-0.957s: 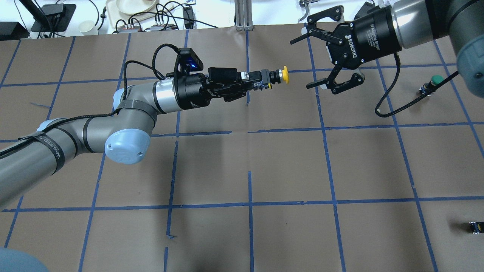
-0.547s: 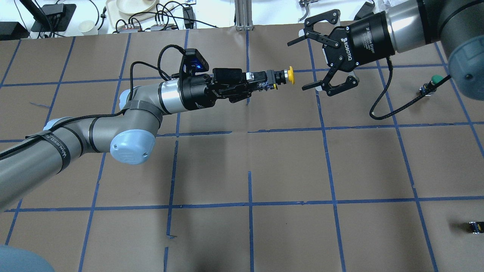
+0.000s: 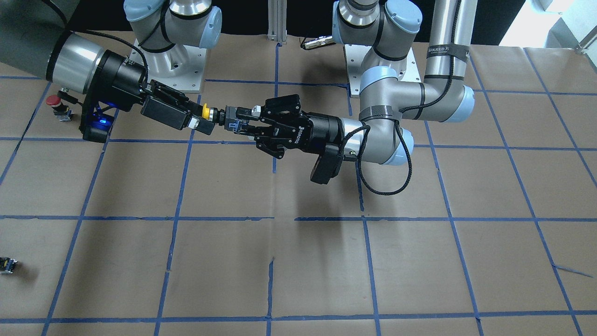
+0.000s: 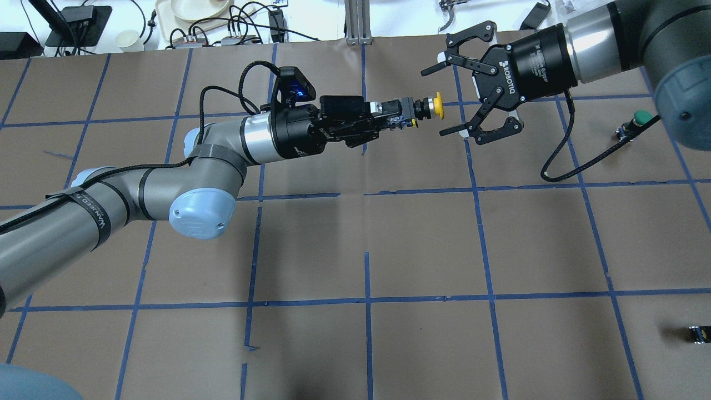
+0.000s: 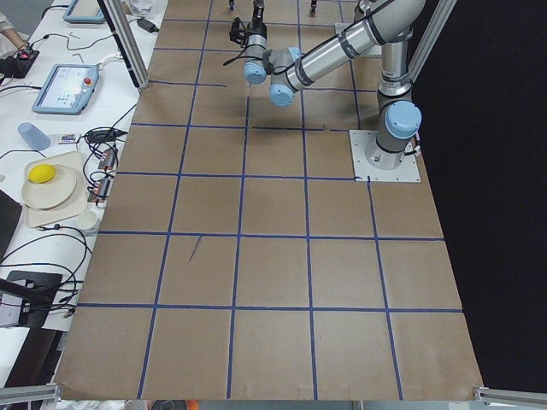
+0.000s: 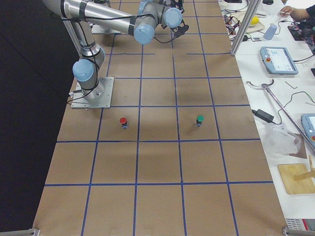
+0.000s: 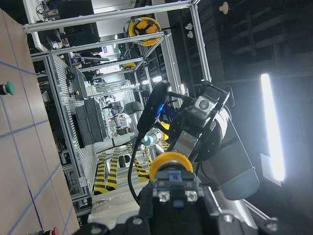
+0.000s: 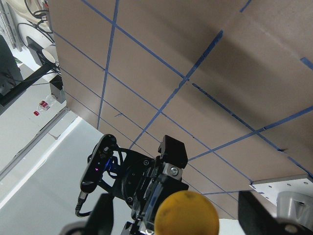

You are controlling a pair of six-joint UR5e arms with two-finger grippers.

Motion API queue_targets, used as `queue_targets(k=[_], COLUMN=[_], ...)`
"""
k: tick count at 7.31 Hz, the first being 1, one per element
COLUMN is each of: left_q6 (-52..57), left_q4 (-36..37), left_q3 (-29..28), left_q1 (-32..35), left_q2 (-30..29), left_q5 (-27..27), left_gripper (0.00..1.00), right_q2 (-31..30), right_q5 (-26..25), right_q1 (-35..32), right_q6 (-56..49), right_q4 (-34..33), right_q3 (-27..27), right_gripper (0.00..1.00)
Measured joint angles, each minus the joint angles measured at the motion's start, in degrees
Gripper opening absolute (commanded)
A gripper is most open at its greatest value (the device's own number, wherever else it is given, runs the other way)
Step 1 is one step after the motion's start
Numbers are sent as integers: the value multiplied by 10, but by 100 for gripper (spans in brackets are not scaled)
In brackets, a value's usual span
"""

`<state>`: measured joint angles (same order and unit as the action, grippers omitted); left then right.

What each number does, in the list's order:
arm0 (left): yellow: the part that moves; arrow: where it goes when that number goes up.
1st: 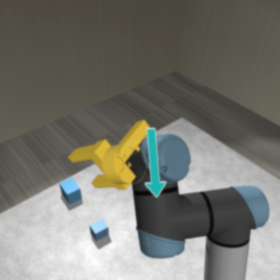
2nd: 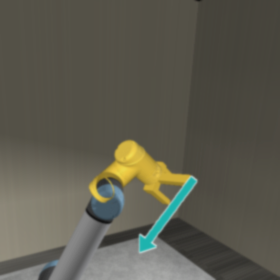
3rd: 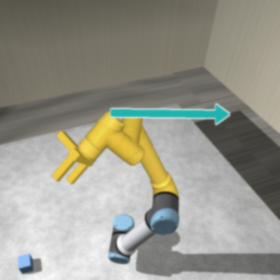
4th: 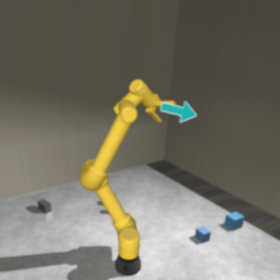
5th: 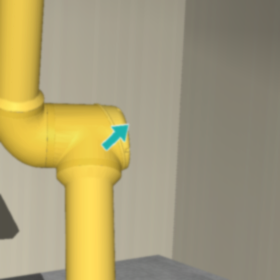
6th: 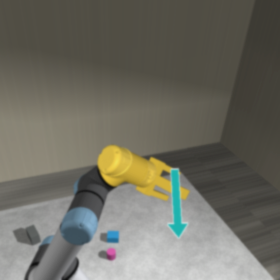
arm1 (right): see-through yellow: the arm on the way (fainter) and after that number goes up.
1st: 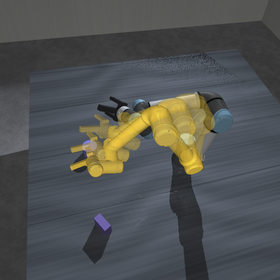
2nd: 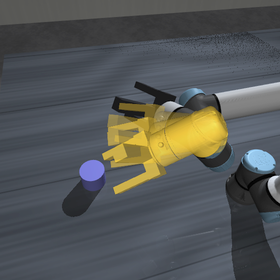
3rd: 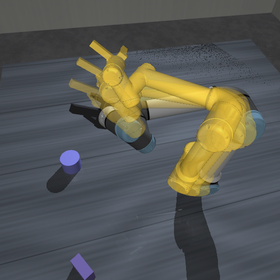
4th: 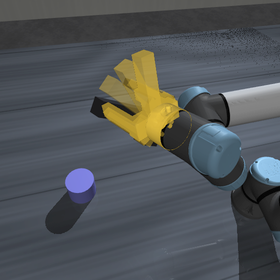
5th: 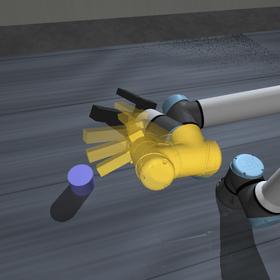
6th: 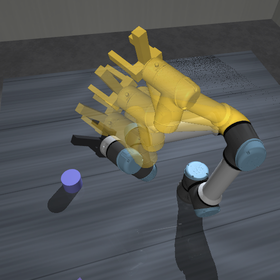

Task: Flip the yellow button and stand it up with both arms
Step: 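Close the right gripper on the yellow cap held by the left gripper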

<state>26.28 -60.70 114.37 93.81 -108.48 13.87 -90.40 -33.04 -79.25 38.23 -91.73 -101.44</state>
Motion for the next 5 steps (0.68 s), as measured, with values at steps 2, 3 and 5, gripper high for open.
queue_targets(k=[2, 3, 5], left_q6=[0, 0, 0], left_q4=[0, 0, 0], left_q3=[-1, -1, -1], left_q1=[1, 0, 0], left_q2=[-1, -1, 0], left_q5=[0, 0, -1], left_gripper=[20, 20, 21], right_q2=[-10, -12, -13], right_q5=[-4, -4, -4], right_q1=[2, 2, 2], right_q6=[4, 5, 5], right_q4=[2, 2, 3], right_q3=[1, 0, 0], right_gripper=[6, 4, 4])
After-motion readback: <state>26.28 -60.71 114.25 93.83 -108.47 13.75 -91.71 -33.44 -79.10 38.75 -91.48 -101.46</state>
